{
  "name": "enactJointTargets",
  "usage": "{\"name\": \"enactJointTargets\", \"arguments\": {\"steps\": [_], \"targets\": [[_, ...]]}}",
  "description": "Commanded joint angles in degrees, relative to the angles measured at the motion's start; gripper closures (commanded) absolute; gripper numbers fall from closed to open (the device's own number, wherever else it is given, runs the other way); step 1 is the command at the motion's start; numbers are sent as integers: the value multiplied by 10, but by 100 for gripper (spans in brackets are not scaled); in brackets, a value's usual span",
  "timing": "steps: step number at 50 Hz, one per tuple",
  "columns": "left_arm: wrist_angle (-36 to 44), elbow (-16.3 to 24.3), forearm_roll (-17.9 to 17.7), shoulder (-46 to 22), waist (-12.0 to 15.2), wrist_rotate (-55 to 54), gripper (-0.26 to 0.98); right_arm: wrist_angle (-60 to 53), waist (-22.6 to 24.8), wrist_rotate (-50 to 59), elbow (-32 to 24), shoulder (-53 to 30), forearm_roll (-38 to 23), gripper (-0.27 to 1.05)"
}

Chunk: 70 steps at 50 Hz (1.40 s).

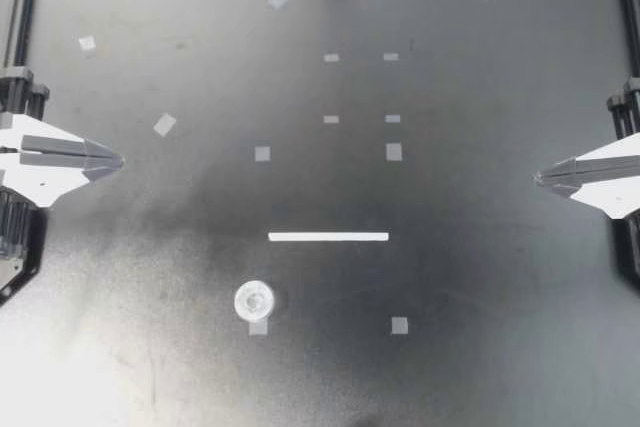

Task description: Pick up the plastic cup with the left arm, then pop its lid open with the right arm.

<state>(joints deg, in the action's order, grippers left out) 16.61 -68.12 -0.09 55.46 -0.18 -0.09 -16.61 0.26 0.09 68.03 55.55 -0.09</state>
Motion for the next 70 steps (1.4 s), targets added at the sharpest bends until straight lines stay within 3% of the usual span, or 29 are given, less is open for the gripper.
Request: {"name": "enactJointTargets", "arguments": {"steps": [1,7,17,31,39,48,60,70], "targets": [[5,-34,-2,0,-8,-4,68,-4,2,4,0,-5,2,66],[21,-70,-14,4,-8,-19,79,-3,2,11,33,-9,5,81],[57,-90,-16,0,-7,-57,79,4,2,91,36,-47,27,82],[40,-47,-16,-22,-8,-68,77,129,16,112,-95,-155,14,82],[30,-28,-5,-78,-8,-63,72,88,50,110,-150,-267,-4,82],[35,-13,0,-137,-11,-66,60,-7,54,113,-194,-413,-10,82],[48,-18,-1,-155,-54,-71,43,-9,54,115,-302,-579,-10,82],[83,-28,-3,-180,-87,-74,41,-1,55,134,-357,-644,-9,82]]}}
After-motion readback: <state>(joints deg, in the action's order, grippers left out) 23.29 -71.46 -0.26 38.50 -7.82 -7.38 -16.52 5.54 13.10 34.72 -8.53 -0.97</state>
